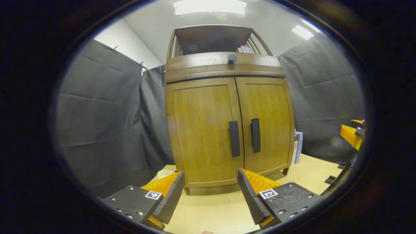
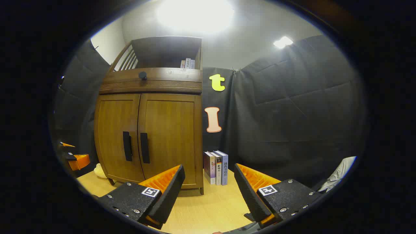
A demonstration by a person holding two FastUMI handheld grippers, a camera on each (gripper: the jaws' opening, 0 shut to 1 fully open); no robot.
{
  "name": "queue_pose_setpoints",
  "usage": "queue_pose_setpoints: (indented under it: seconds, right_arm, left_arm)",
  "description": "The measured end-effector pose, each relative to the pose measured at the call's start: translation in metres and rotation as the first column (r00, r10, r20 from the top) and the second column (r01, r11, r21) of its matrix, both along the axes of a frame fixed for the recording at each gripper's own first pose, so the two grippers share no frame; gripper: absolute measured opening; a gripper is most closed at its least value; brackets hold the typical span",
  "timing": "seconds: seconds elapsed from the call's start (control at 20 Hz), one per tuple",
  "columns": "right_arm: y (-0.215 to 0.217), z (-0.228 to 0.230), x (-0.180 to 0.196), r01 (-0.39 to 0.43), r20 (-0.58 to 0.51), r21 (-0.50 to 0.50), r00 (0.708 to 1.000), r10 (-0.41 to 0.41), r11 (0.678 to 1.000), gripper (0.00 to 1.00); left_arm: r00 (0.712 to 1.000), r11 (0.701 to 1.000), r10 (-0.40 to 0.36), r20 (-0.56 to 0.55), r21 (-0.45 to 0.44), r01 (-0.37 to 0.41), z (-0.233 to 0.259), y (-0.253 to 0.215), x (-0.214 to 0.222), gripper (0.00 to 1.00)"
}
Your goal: Open the right door of the double-door shoe cabinet with the right hand, and open the left door with the left hand.
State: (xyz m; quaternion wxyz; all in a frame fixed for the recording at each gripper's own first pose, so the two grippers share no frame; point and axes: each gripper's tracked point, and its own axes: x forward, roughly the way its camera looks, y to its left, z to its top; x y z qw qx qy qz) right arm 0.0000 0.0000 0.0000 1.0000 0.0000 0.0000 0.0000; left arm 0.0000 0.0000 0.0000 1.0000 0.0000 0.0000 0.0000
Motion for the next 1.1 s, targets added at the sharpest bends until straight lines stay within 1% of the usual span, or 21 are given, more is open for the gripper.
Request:
queue_pose_setpoints:
  seconds: [0.2, 0.25, 0.3, 0.35, 0.5, 0.55, 0.6, 1.1]
  right_arm:
    - [0.007, -0.001, -0.005, -0.005, -0.009, 0.005, 1.000, 0.005, 1.000, 0.94]
    - [0.008, -0.001, -0.006, -0.006, -0.010, 0.005, 1.000, 0.006, 1.000, 0.94]
    - [0.008, -0.001, -0.006, -0.007, -0.010, 0.004, 1.000, 0.007, 1.000, 0.94]
    - [0.009, -0.001, -0.007, -0.008, -0.011, 0.001, 1.000, 0.008, 1.000, 0.94]
    - [0.009, -0.002, -0.006, -0.011, -0.015, 0.003, 1.000, 0.011, 1.000, 0.94]
    - [0.009, -0.002, -0.006, -0.011, -0.017, 0.006, 1.000, 0.011, 1.000, 0.94]
    - [0.008, -0.002, -0.006, -0.010, -0.020, 0.008, 1.000, 0.010, 1.000, 0.94]
    - [0.013, -0.001, 0.007, -0.021, -0.031, 0.023, 0.999, 0.022, 1.000, 0.94]
  left_arm:
    - [1.000, 1.000, -0.005, 0.015, 0.011, 0.005, 0.004, 0.002, -0.003, 0.98]
    - [1.000, 1.000, -0.005, 0.016, 0.011, 0.004, 0.005, 0.002, -0.003, 0.92]
    - [1.000, 1.000, -0.004, 0.018, 0.011, 0.003, 0.005, 0.003, -0.004, 0.98]
    - [1.000, 1.000, -0.002, 0.020, 0.009, 0.002, 0.005, 0.003, -0.004, 0.92]
    - [1.000, 1.000, 0.001, 0.021, 0.005, -0.001, 0.005, 0.003, -0.004, 0.92]
    - [1.000, 1.000, 0.001, 0.023, 0.007, -0.001, 0.006, 0.003, -0.004, 0.98]
    - [1.000, 1.000, -0.001, 0.025, 0.009, 0.001, 0.006, 0.003, -0.004, 0.92]
    - [0.999, 1.000, -0.002, 0.039, 0.019, 0.001, 0.007, 0.003, -0.002, 0.92]
